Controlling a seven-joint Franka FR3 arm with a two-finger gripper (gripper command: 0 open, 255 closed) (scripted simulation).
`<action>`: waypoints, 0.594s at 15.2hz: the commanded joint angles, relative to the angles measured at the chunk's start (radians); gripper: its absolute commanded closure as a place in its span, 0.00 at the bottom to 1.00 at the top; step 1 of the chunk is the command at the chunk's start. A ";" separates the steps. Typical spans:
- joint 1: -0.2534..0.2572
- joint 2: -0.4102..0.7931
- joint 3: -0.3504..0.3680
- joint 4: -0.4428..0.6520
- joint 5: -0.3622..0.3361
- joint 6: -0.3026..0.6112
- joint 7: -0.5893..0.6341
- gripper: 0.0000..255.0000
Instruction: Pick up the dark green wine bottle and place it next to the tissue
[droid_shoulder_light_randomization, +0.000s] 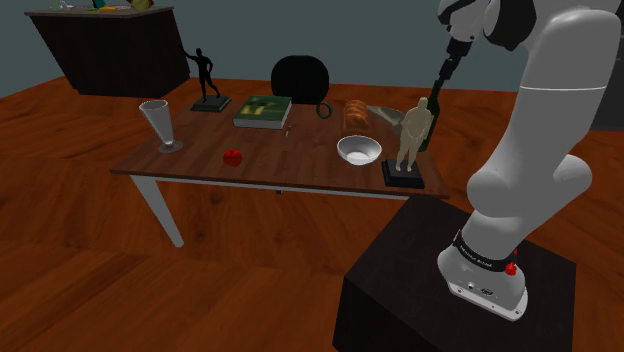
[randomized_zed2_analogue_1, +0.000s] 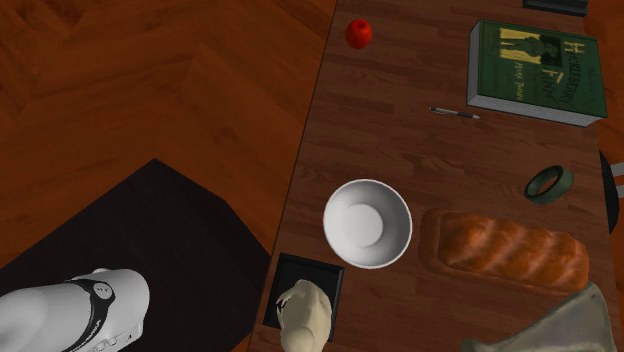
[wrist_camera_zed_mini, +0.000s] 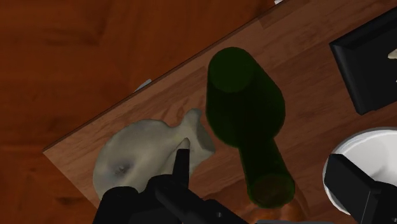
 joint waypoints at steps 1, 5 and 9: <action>0.003 -0.020 -0.004 0.036 -0.014 -0.053 0.012 0.00; 0.002 -0.024 -0.005 0.057 -0.017 -0.078 0.015 0.00; 0.002 -0.024 -0.005 0.057 -0.017 -0.078 0.015 0.00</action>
